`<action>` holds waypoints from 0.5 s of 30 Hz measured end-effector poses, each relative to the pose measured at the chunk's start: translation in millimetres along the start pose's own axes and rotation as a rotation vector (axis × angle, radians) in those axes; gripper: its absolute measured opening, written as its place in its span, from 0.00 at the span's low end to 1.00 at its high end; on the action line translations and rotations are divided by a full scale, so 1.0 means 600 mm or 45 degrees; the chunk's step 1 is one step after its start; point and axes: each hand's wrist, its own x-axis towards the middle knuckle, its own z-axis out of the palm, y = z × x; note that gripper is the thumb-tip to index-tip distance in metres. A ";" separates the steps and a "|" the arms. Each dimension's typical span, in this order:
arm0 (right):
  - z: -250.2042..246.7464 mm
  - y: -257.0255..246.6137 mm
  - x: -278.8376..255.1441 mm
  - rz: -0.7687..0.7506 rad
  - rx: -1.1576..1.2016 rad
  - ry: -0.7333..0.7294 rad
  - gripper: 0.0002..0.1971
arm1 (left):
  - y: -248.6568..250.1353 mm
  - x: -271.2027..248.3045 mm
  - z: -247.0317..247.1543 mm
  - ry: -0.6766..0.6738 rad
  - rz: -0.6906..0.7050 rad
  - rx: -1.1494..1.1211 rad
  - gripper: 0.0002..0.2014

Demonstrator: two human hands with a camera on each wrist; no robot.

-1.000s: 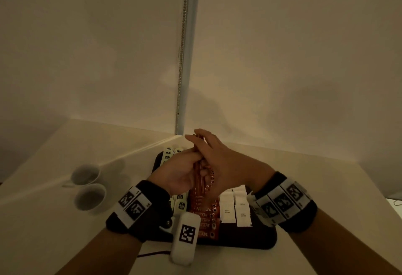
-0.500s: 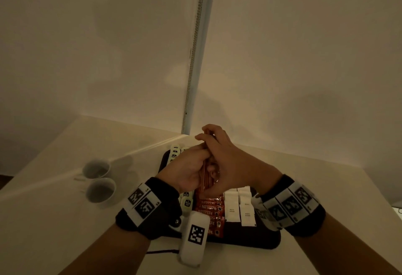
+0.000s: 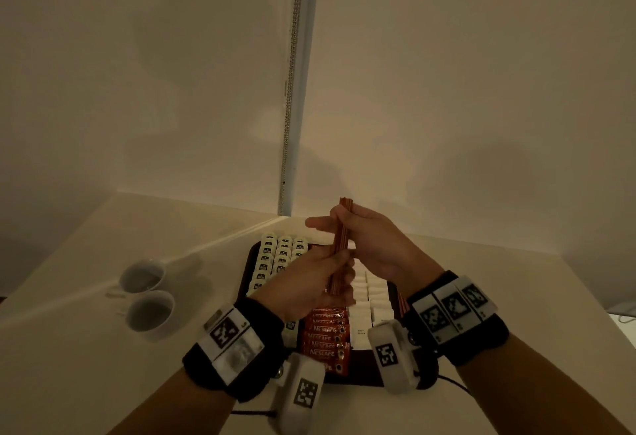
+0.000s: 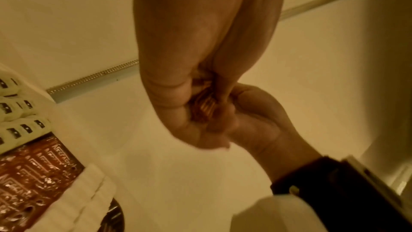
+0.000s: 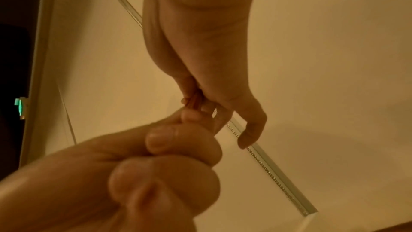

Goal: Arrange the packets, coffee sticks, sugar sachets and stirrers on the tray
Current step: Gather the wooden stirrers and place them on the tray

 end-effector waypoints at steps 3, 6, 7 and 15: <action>-0.002 0.013 -0.004 0.017 0.069 0.056 0.11 | -0.021 0.007 0.006 0.010 0.001 0.027 0.10; 0.006 0.034 -0.010 0.080 0.070 0.116 0.10 | -0.031 0.014 0.015 0.086 0.037 0.078 0.10; 0.009 0.037 -0.012 0.095 0.082 0.146 0.10 | -0.033 0.016 0.017 0.105 0.048 0.132 0.11; -0.141 0.072 0.054 0.311 0.322 0.508 0.10 | -0.077 -0.028 -0.089 0.130 -0.094 0.511 0.16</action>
